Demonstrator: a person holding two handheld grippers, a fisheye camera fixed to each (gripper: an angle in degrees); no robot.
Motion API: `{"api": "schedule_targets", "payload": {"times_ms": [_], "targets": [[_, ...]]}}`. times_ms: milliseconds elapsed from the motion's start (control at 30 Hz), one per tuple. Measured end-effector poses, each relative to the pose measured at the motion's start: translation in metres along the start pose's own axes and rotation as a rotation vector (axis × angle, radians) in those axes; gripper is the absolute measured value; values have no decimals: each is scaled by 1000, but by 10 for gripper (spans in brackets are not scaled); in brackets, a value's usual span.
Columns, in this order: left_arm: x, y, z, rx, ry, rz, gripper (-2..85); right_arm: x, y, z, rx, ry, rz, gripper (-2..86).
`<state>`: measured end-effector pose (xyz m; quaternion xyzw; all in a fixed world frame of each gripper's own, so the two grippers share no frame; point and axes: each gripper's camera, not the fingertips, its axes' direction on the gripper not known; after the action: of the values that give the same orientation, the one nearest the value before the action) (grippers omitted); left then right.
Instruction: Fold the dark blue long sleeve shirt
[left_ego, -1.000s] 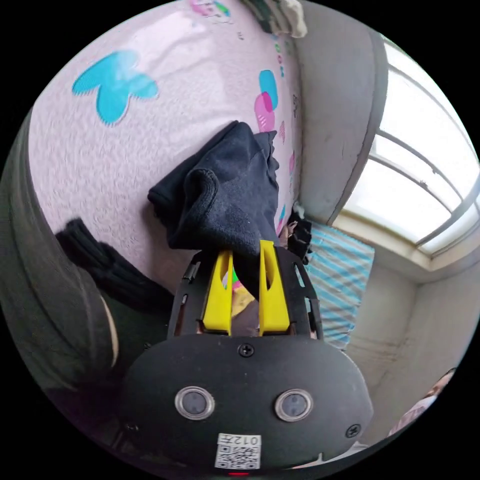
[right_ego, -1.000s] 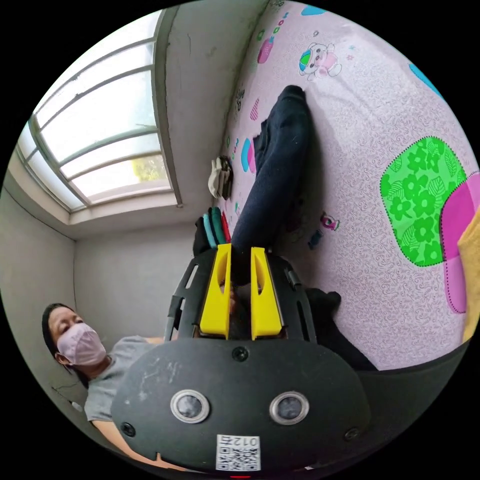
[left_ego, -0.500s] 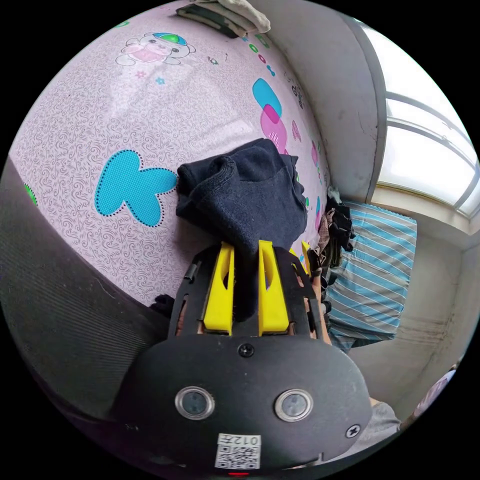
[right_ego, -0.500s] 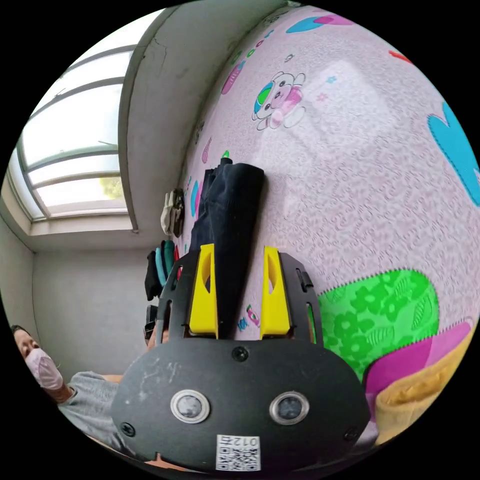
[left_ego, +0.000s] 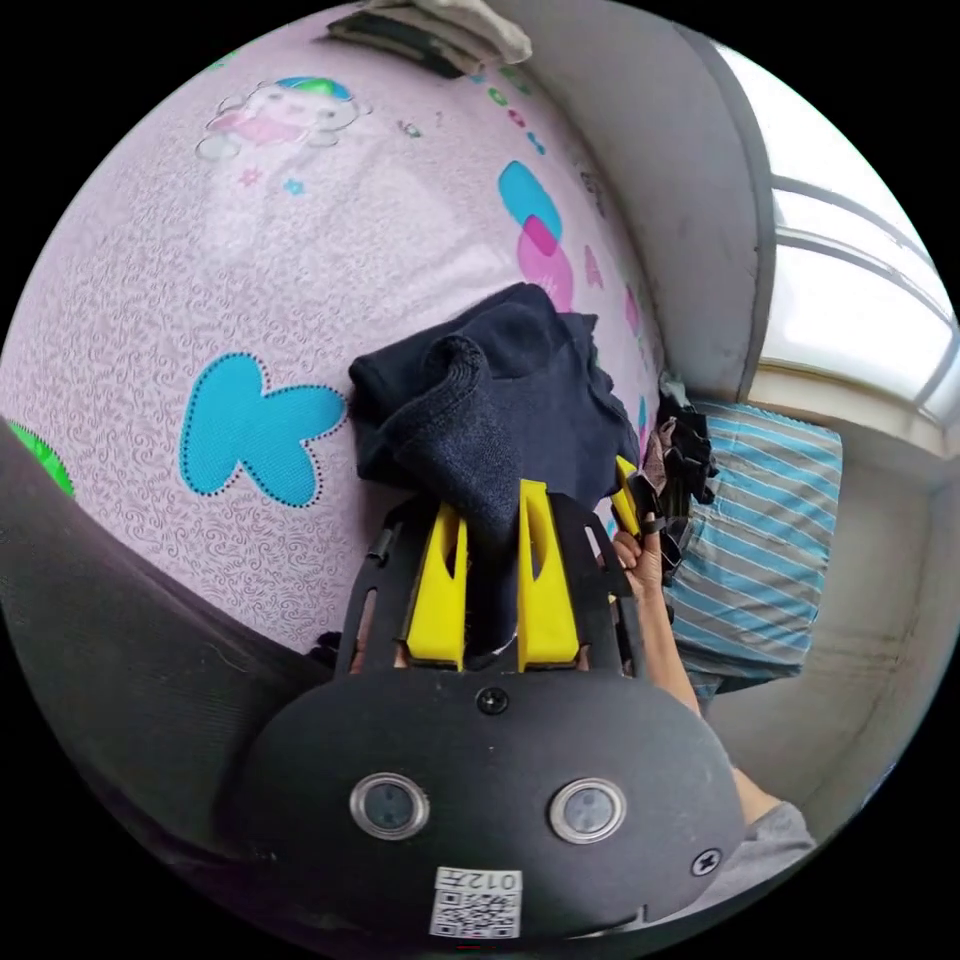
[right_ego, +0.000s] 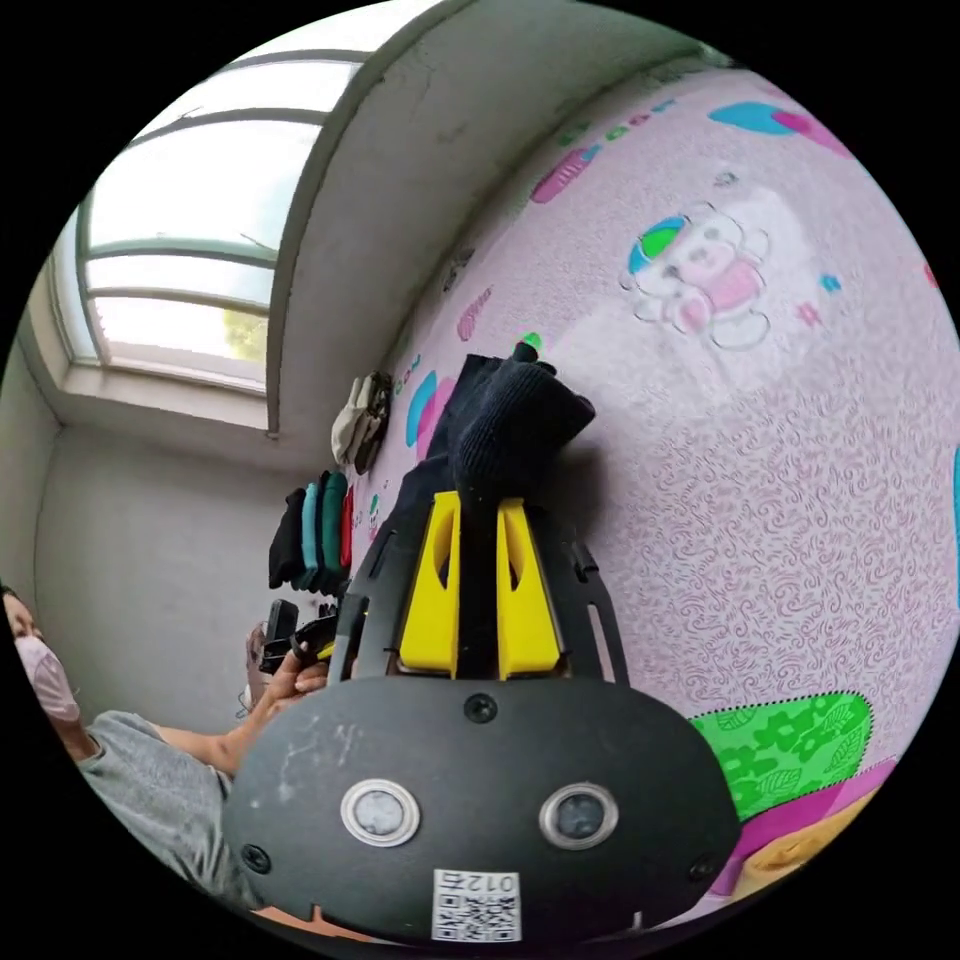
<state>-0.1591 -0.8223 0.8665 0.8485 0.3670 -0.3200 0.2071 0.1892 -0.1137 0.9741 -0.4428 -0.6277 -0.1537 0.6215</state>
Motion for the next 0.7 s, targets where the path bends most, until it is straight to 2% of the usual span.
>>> {"api": "schedule_targets", "payload": {"times_ms": [167, 300, 500, 700], "targets": [[2, 20, -32, 83, -30, 138, 102, -65, 18, 64, -38, 112, -290, 52], [-17, 40, -88, 207, 6, 205, 101, -121, 27, 118, -60, 127, -489, 51], [-74, 68, -210, 486, 1, 254, 101, -210, 29, 240, -125, 36, -699, 52], [-146, 86, -339, 759, -51, 239, 101, -299, 38, 397, -201, -79, -867, 52]]}}
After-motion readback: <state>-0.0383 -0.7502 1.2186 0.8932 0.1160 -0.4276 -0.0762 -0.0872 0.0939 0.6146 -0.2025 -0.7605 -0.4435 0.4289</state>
